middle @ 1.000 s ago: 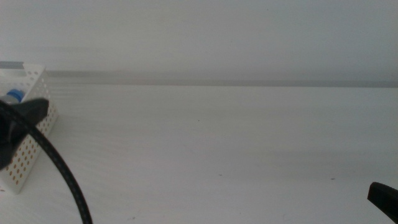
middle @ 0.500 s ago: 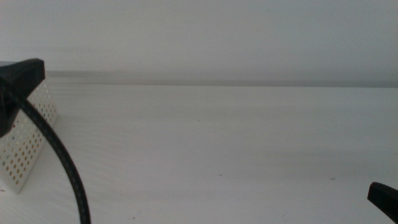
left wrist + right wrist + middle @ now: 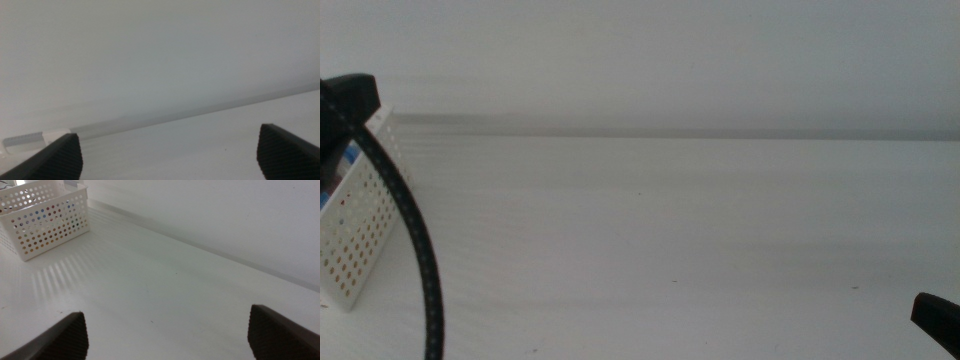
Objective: Use arms to grab the bottles and put them into the dustbin to the left of the table.
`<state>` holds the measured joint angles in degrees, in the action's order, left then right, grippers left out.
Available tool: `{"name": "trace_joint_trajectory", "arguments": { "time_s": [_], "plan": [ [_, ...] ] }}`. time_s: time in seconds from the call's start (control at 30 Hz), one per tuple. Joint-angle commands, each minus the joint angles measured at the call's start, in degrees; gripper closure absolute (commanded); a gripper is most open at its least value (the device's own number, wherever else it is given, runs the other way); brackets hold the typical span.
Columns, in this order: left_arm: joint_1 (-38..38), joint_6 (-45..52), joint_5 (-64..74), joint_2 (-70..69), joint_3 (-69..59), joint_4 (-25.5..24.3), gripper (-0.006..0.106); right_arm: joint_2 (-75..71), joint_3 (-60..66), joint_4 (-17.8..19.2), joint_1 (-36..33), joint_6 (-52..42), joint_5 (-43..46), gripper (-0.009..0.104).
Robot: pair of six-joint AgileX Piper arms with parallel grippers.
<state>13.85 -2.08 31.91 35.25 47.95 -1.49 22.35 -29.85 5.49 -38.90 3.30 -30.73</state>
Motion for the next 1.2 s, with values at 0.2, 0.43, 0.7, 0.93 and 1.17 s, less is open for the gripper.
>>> {"name": "trace_joint_trajectory", "arguments": {
  "time_s": [0.2,0.43,0.7,0.93,1.17],
  "plan": [
    [0.4,-1.1,-2.8,-0.1,-0.3,-0.1,0.007,-0.2,0.2,0.3,0.1,-0.1,0.7,0.01],
    [0.4,-1.1,-7.7,-3.5,-7.8,-0.1,0.007,-0.3,1.7,0.6,0.1,-0.1,1.7,0.01],
    [-5.0,-1.1,-10.2,-13.2,-21.6,-0.1,0.007,-1.6,10.8,2.8,0.7,-0.1,6.8,0.01],
    [-13.5,-1.1,-10.2,-24.6,-33.4,2.7,0.007,-1.6,12.9,1.9,14.4,-0.1,14.1,0.01],
    [-18.4,-1.1,-10.3,-34.0,-44.1,3.9,0.007,-7.8,17.4,2.1,31.2,-0.1,24.2,0.01]
  ]
}}
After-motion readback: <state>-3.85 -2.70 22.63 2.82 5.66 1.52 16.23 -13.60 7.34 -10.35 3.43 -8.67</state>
